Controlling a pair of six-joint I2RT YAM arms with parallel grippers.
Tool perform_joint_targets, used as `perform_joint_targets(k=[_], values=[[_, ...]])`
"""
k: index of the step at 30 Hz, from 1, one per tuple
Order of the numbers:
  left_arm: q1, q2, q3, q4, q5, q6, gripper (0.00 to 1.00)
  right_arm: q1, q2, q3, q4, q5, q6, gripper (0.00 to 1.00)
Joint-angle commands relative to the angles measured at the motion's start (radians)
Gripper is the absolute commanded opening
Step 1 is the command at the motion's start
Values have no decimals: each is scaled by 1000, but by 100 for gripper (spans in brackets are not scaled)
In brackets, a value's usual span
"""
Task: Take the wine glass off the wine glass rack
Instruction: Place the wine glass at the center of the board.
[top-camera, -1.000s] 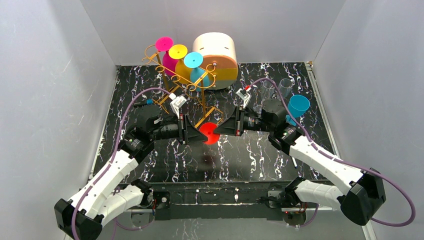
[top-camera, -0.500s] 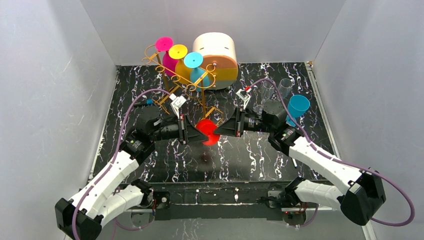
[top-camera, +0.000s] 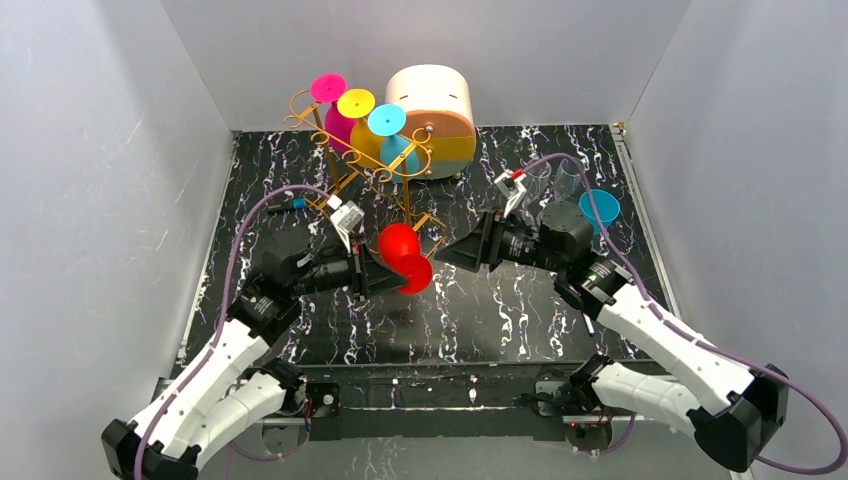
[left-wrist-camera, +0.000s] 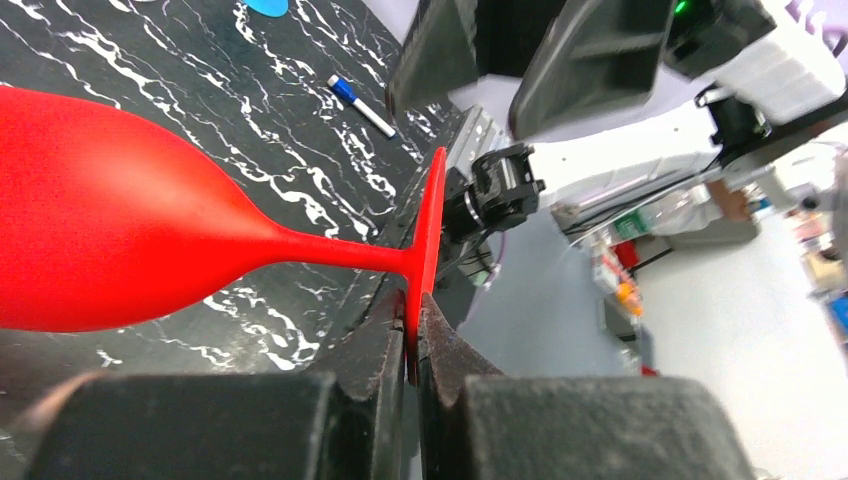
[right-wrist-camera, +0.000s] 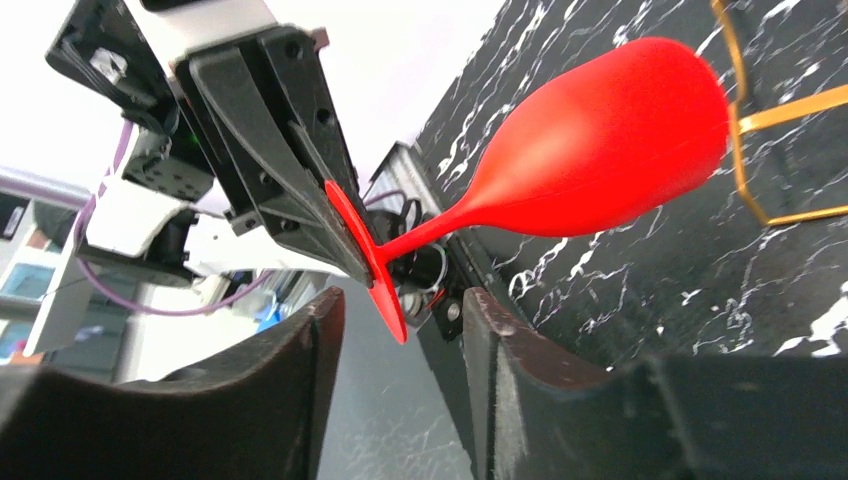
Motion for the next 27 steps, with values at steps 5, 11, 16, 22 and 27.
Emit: perform_joint_targets(k=[5,11,16,22,27], values=[[-5,-77,14,-119,83,313,0,4,-109,58,-142,377,-105,77],[-6,-120,55,-346,182,694,0,4,-84,203,-374,574,-299,92],[-5,-173,24,-424,215,916,0,3,-39,247,-465,629,-354,84],[-5,-170,14,-492,235,1043,0,-14,90,356,-555,519,-400,84],[-5,-117,14,-515,376,1128,0,-41,191,399,-453,37,-396,91]])
